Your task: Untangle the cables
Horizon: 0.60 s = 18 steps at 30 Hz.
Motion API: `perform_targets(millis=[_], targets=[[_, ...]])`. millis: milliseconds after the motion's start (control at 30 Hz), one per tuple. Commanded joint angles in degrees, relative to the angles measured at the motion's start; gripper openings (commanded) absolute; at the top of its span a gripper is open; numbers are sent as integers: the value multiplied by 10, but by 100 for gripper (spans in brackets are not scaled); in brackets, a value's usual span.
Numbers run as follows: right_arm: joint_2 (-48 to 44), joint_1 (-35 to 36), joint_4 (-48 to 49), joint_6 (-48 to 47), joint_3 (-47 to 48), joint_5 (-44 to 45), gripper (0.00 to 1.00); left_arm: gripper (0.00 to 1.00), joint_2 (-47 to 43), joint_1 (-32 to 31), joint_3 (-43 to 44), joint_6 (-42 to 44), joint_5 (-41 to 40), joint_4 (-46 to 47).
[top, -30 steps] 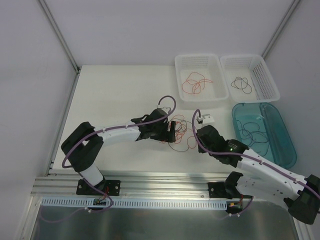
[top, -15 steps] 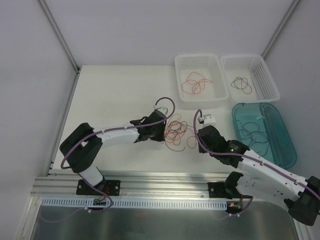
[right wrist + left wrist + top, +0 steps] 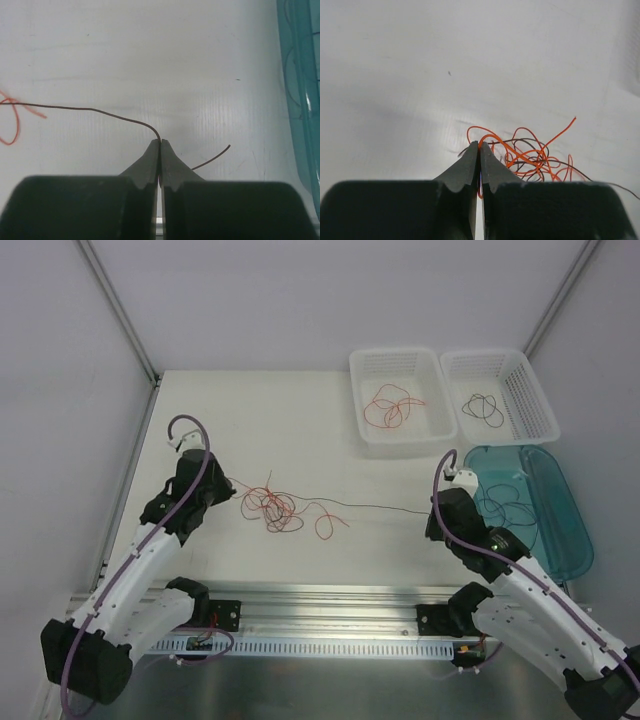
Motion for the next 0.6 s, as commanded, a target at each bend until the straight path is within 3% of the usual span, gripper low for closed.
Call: perform_targets(millis=[0,300,367,400,567], targets=[[-23,-27,-33,16,-3,10,1,0,-44,25,17,1,-29,-78],[-89,-81,-56,5,21,15,1,0,-69,36,116,79,-110,-159],[-81,-81,-43,-5,33,-15,2,0,-64,36,137,102,-79,-159],[-73,-81,-35,-17,36,-32,7,0,-60,36,144,110,-57,-159],[4,-72,40,-68,52,-198,25,0,-23,35,140,162,164,-134]])
